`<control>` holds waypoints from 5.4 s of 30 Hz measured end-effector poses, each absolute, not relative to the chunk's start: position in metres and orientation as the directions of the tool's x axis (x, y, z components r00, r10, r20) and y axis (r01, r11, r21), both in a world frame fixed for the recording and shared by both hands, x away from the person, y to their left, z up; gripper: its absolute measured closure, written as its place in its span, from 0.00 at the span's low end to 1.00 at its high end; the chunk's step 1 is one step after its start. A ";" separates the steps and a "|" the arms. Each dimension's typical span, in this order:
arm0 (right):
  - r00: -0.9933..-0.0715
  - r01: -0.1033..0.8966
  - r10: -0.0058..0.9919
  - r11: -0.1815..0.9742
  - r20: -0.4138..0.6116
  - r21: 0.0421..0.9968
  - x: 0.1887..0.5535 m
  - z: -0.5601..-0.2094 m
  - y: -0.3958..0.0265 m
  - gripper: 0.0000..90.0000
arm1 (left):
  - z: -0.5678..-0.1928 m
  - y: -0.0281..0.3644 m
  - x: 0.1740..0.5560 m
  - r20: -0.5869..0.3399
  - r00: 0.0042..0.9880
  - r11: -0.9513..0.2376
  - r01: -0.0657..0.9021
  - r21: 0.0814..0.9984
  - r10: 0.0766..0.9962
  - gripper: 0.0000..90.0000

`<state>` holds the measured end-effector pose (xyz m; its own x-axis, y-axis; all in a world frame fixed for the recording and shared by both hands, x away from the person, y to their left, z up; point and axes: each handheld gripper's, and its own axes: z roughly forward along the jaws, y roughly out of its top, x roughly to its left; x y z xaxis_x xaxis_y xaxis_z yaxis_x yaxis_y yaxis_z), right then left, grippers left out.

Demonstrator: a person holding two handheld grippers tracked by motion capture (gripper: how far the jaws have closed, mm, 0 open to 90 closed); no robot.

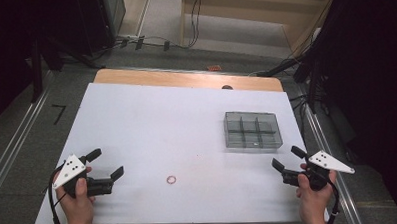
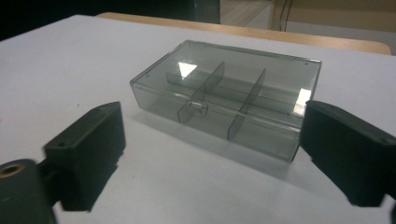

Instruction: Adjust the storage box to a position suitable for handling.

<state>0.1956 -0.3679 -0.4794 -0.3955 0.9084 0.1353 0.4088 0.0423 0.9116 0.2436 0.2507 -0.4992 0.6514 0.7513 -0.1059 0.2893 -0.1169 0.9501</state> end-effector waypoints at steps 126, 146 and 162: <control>-0.420 0.611 0.886 0.116 0.195 0.783 0.333 -0.511 -0.367 0.98 | -0.500 0.252 0.246 -0.134 0.654 -0.097 0.305 0.947 0.744 0.00; -0.481 0.582 0.854 0.141 0.199 0.801 0.329 -0.508 -0.337 0.98 | -0.494 0.233 0.252 -0.088 0.655 -0.148 0.296 0.944 0.750 0.00; -0.520 0.562 0.831 0.158 0.198 0.812 0.325 -0.504 -0.315 0.98 | -0.483 0.210 0.258 -0.120 0.675 -0.122 0.299 0.946 0.728 0.00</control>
